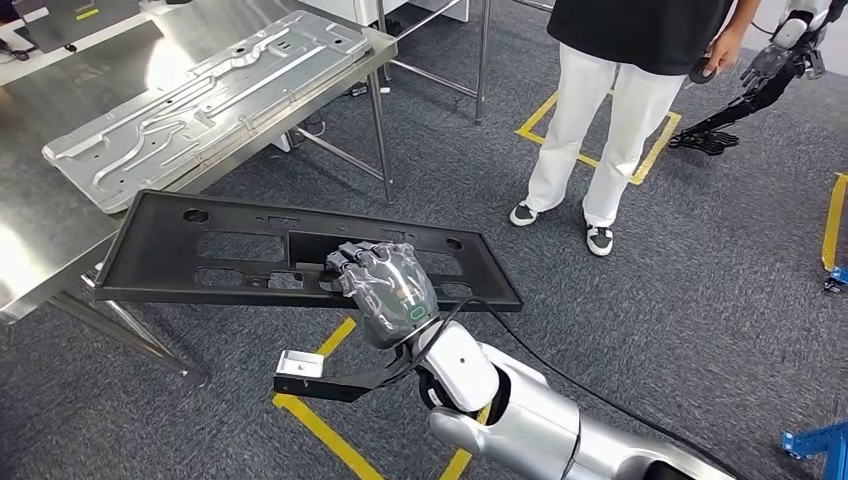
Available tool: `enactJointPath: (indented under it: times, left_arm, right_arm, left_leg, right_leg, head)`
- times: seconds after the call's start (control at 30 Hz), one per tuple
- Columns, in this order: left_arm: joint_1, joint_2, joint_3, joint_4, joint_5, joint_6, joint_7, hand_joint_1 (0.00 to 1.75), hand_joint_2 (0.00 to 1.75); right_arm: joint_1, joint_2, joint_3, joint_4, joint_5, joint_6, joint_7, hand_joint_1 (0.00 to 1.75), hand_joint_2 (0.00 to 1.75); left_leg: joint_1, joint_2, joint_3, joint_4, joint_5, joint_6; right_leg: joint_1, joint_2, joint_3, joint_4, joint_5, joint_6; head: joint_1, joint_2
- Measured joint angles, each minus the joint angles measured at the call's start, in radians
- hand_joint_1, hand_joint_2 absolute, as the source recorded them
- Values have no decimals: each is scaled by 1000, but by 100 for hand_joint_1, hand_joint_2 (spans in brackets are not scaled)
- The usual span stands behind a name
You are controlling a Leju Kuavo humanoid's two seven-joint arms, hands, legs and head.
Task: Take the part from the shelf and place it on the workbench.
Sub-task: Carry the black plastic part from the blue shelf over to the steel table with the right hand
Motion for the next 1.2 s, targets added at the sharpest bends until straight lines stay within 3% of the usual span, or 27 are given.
enactJointPath:
  times: [0.07,0.1,0.23,0.3,0.37,0.4,0.43,0.47,0.53,0.6,0.63,0.7,0.73,0.8,0.87,0.93,0.97,1.0,1.07,1.13,1.2]
  left_arm:
    - [5,0,0,0,-1,0,0,0,175]
    - [7,0,0,0,-1,0,0,0,175]
    - [10,0,0,0,0,0,-1,0,175]
    - [11,1,0,0,-1,1,-2,0,175]
    - [12,1,0,0,-1,2,-2,0,175]
    - [13,1,0,0,-1,3,-2,0,175]
    - [15,1,0,0,-1,2,-2,0,175]
    - [16,1,0,0,-1,2,-2,0,175]
    - [17,1,0,0,-1,2,-2,0,175]
    - [15,1,0,0,-1,2,-2,0,175]
    - [15,1,0,0,-1,2,-2,0,175]
    - [14,2,0,0,-2,1,-2,0,175]
    - [14,2,0,0,-2,1,-2,0,175]
    - [12,2,0,0,-3,1,-2,0,175]
    - [11,2,0,0,-2,0,-3,0,175]
    - [7,2,1,0,-1,0,-3,0,175]
    - [6,2,2,0,-1,0,-3,0,175]
    - [5,2,2,0,-2,0,-2,0,175]
    - [10,2,2,0,-2,0,0,0,175]
    - [13,2,2,0,-3,0,0,0,175]
    - [13,2,2,0,-3,0,1,0,175]
  right_arm:
    - [-1,0,0,0,0,0,0,175,175]
    - [-2,1,0,-1,1,0,0,175,175]
    - [-2,2,0,-1,1,0,1,175,175]
    - [-4,2,0,-1,1,0,0,175,175]
    - [-4,1,0,0,1,0,1,175,175]
    - [-3,1,0,0,1,1,1,175,175]
    - [-2,0,0,0,1,1,1,175,175]
    - [-2,0,0,0,1,1,1,175,175]
    - [-2,0,0,0,1,1,1,175,175]
    - [-3,0,0,0,1,1,1,175,175]
    - [-3,0,0,-1,2,1,1,175,175]
    - [-4,2,1,-2,1,1,1,175,175]
    - [-4,3,0,-3,1,1,1,175,175]
    - [-6,6,0,-3,1,1,1,175,175]
    - [-6,7,0,-2,0,1,0,175,175]
    - [-5,7,1,-1,-1,1,-1,175,175]
    - [-5,8,1,-1,-2,1,-1,175,175]
    - [-5,8,2,0,-2,1,-1,175,175]
    - [-6,8,2,0,-2,1,-1,175,175]
    - [-7,8,3,0,-3,1,-1,175,175]
    - [-7,9,4,0,-4,1,-1,175,175]
  left_leg:
    - [-3,4,47,-124,67,2]
    - [-7,5,64,-158,71,9]
    - [-9,1,97,-196,45,40]
    - [-9,-1,119,-204,38,53]
    - [-14,-1,136,-204,25,65]
    - [-17,-2,146,-204,18,69]
    - [-20,-4,157,-204,8,71]
    - [-22,-5,171,-204,-1,72]
    - [-25,-9,198,-205,-24,70]
    - [-27,-11,214,-206,-44,62]
    - [-28,-12,220,-207,-49,57]
    - [-30,-11,225,-201,-51,47]
    - [-30,-9,219,-181,-49,43]
    - [-27,-6,165,-83,-62,34]
    - [-17,-5,73,54,-114,23]
    - [-7,-4,12,113,-159,10]
    - [-2,-3,6,91,-151,3]
    - [3,-2,15,36,-114,-3]
    - [10,3,49,-111,5,-10]
    - [5,5,67,-191,71,0]
    - [-3,3,75,-201,69,22]
  right_leg:
    - [-2,3,23,-7,-13,10]
    - [-2,3,28,-11,-16,16]
    - [0,-1,25,6,-22,34]
    - [1,-2,-27,100,-47,35]
    - [5,-2,-122,238,-87,34]
    - [8,-2,-162,283,-99,33]
    - [10,-2,-184,292,-95,30]
    - [13,-2,-184,261,-71,25]
    - [20,-1,-142,120,27,10]
    - [28,0,-104,17,91,0]
    - [30,1,-98,-1,102,-4]
    - [29,2,-90,-6,95,-11]
    - [26,2,-84,-10,91,-16]
    - [19,2,-69,-15,83,-22]
    - [16,2,-56,-16,70,-23]
    - [12,2,-39,-16,53,-19]
    - [11,2,-26,-16,44,-17]
    - [9,2,-11,-16,34,-13]
    - [6,4,16,-17,14,-3]
    - [5,6,30,-22,3,10]
    - [3,6,37,-18,4,23]
  head:
    - [-1,-1]
    - [-2,-1]
    - [-3,-1]
    - [-1,-1]
    - [-1,-1]
    - [-1,-1]
    - [-1,-1]
    - [-1,-1]
    - [-1,-1]
    - [-2,-1]
    - [-2,-1]
    - [-1,-1]
    - [-1,-1]
    - [-2,-1]
    - [-3,-1]
    - [-3,-1]
    - [-4,-1]
    - [-3,-1]
    - [-4,-2]
    - [-3,-2]
    - [-3,-2]
